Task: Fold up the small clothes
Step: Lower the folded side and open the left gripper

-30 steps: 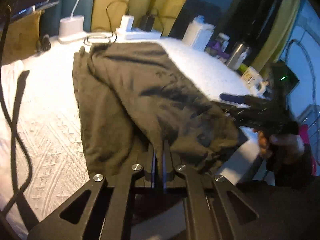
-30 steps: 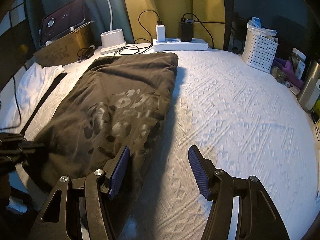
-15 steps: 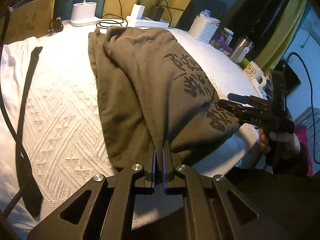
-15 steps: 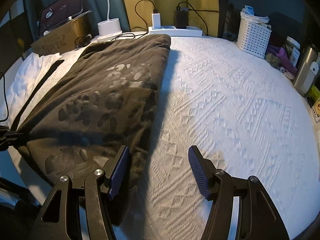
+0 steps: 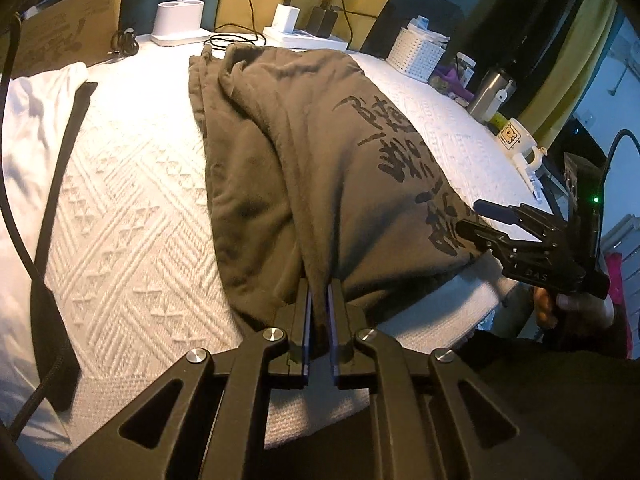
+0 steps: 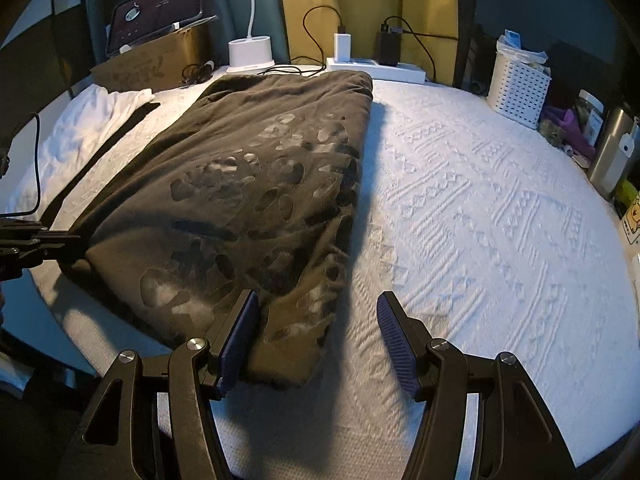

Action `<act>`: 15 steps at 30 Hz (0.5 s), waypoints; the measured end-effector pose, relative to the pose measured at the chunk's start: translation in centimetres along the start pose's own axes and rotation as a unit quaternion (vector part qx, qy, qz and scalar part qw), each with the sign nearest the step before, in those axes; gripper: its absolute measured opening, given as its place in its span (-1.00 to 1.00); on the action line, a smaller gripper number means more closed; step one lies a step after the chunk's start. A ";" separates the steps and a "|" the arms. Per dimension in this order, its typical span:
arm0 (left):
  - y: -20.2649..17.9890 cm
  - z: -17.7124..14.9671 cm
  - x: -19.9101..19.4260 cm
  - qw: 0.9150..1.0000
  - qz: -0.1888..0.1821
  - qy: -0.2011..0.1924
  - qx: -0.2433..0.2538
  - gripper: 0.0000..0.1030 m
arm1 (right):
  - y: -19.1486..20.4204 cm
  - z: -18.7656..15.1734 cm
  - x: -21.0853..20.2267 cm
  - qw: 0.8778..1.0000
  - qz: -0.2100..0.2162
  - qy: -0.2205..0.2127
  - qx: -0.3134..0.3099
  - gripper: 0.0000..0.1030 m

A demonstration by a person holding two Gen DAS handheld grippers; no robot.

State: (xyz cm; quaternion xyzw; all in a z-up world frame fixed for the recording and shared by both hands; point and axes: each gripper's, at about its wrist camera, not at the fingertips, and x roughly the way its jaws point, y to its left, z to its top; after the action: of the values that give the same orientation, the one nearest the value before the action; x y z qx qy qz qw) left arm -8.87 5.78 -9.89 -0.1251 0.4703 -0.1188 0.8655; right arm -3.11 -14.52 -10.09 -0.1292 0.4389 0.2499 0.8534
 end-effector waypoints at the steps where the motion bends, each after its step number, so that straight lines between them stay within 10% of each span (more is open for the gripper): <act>1: -0.1 -0.1 -0.1 1.000 0.002 0.001 0.001 -0.84 | -0.1 -0.1 -0.1 1.000 -0.001 0.000 0.001 0.33; 15: -0.4 1.9 -3.0 0.999 0.042 -0.019 0.009 -0.70 | -1.1 0.6 -1.4 1.000 -0.001 -0.003 0.011 0.35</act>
State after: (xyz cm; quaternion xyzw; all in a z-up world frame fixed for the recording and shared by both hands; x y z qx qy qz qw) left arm -8.87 6.57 -6.38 -0.1002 0.4574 -0.0842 0.8796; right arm -2.79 -15.65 -8.62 -0.1194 0.4387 0.2447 0.8564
